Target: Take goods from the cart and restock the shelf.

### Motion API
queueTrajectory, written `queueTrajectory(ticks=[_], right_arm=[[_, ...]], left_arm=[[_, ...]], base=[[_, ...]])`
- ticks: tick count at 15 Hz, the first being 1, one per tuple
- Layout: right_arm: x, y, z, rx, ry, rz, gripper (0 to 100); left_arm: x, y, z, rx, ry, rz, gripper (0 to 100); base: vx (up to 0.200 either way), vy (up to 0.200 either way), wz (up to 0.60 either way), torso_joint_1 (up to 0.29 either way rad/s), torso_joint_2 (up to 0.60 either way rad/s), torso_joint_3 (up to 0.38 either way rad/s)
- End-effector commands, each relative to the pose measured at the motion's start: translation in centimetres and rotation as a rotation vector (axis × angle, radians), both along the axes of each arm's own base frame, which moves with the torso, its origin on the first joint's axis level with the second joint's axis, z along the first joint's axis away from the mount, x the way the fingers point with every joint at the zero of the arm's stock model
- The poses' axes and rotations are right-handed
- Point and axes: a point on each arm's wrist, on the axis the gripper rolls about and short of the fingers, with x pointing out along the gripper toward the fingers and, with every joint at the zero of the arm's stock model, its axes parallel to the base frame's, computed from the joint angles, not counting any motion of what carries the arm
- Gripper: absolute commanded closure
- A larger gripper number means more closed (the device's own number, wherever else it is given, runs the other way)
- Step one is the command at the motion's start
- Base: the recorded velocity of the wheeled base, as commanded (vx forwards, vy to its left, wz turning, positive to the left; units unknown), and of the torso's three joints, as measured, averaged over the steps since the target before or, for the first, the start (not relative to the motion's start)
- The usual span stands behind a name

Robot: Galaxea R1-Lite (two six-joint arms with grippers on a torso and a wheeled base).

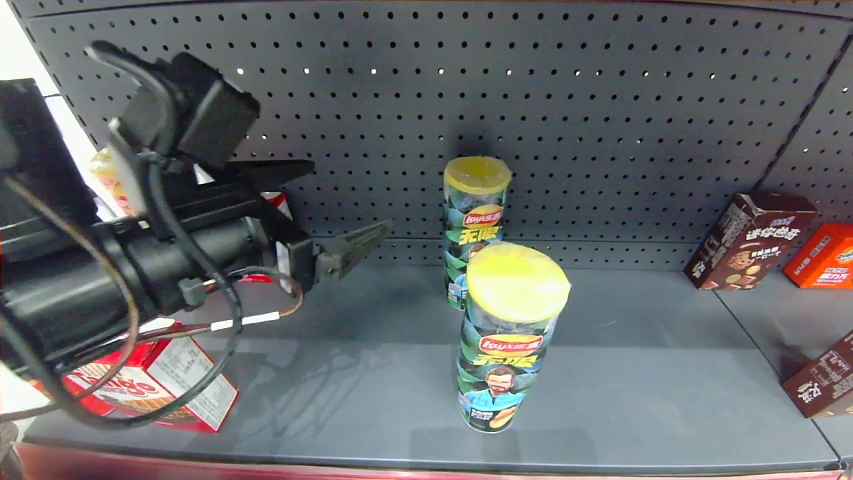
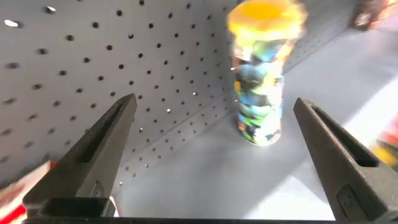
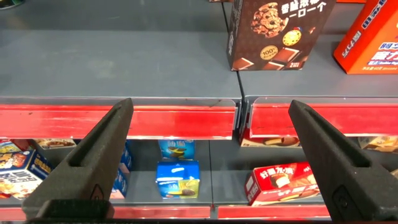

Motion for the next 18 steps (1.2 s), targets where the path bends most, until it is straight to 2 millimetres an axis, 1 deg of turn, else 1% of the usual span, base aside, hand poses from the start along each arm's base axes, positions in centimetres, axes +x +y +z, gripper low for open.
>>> queueTrajectory(ticks=[1,2,3,4,5,7,8,10,11,12,13,14,15,16,17,18], right_arm=[[0.0,0.0,0.0,0.000,0.000,0.000,0],[0.0,0.0,0.0,0.000,0.000,-0.001,0],[0.0,0.0,0.0,0.000,0.000,0.000,0],[0.0,0.0,0.0,0.000,0.000,0.000,0],[0.0,0.0,0.0,0.000,0.000,0.000,0],[0.0,0.0,0.0,0.000,0.000,0.000,0],[0.0,0.0,0.0,0.000,0.000,0.000,0],[0.0,0.0,0.0,0.000,0.000,0.000,0],[0.0,0.0,0.0,0.000,0.000,0.000,0],[0.0,0.0,0.0,0.000,0.000,0.000,0],[0.0,0.0,0.0,0.000,0.000,0.000,0],[0.0,0.0,0.0,0.000,0.000,0.000,0],[0.0,0.0,0.0,0.000,0.000,0.000,0],[0.0,0.0,0.0,0.000,0.000,-0.001,0],[0.0,0.0,0.0,0.000,0.000,0.000,0],[0.0,0.0,0.0,0.000,0.000,0.000,0]], left_arm=[[-8.0,4.6,1.4,-0.090,-0.136,-0.017,0],[-11.0,6.5,1.2,-0.129,-0.195,-0.005,0],[-11.8,7.1,1.0,-0.139,-0.211,-0.001,0],[-14.4,8.9,-0.8,-0.152,-0.225,0.027,0],[-16.2,10.3,-2.9,-0.165,-0.220,0.093,0],[-18.1,11.6,-5.5,-0.202,-0.243,0.189,0],[-19.1,12.1,-7.7,-0.210,-0.288,0.298,0],[-20.5,12.3,-11.2,-0.239,-0.345,0.431,0],[-21.1,12.3,-12.3,-0.252,-0.354,0.450,0],[-21.6,12.2,-13.1,-0.248,-0.333,0.481,0],[-21.6,12.1,-13.9,-0.229,-0.278,0.537,0],[-21.5,12.1,-14.3,-0.220,-0.249,0.562,0],[-21.6,12.1,-15.9,-0.191,-0.147,0.559,0],[-21.8,12.1,-16.8,-0.166,-0.093,0.557,0],[-21.7,12.1,-17.0,-0.148,-0.068,0.555,0],[-21.8,12.1,-17.4,-0.140,-0.041,0.485,0]], base=[[0.000,0.000,0.00,0.000,0.00,0.000],[0.000,0.000,0.00,0.000,0.00,0.000],[0.000,0.000,0.00,0.000,0.00,0.000],[0.000,0.000,0.00,0.000,0.00,0.000],[0.000,0.000,0.00,0.000,0.00,0.000],[0.000,0.000,0.00,0.000,0.00,0.000],[0.000,0.000,0.00,0.000,0.00,0.000],[0.000,0.000,0.00,0.000,0.00,0.000],[0.000,0.000,0.00,0.000,0.00,0.000],[0.000,0.000,0.00,0.000,0.00,0.000],[0.000,0.000,0.00,0.000,0.00,0.000],[0.000,0.000,0.00,0.000,0.00,0.000],[0.000,0.000,0.00,0.000,0.00,0.000],[0.000,0.000,0.00,0.000,0.00,0.000],[0.000,0.000,0.00,0.000,0.00,0.000],[0.000,0.000,0.00,0.000,0.00,0.000]])
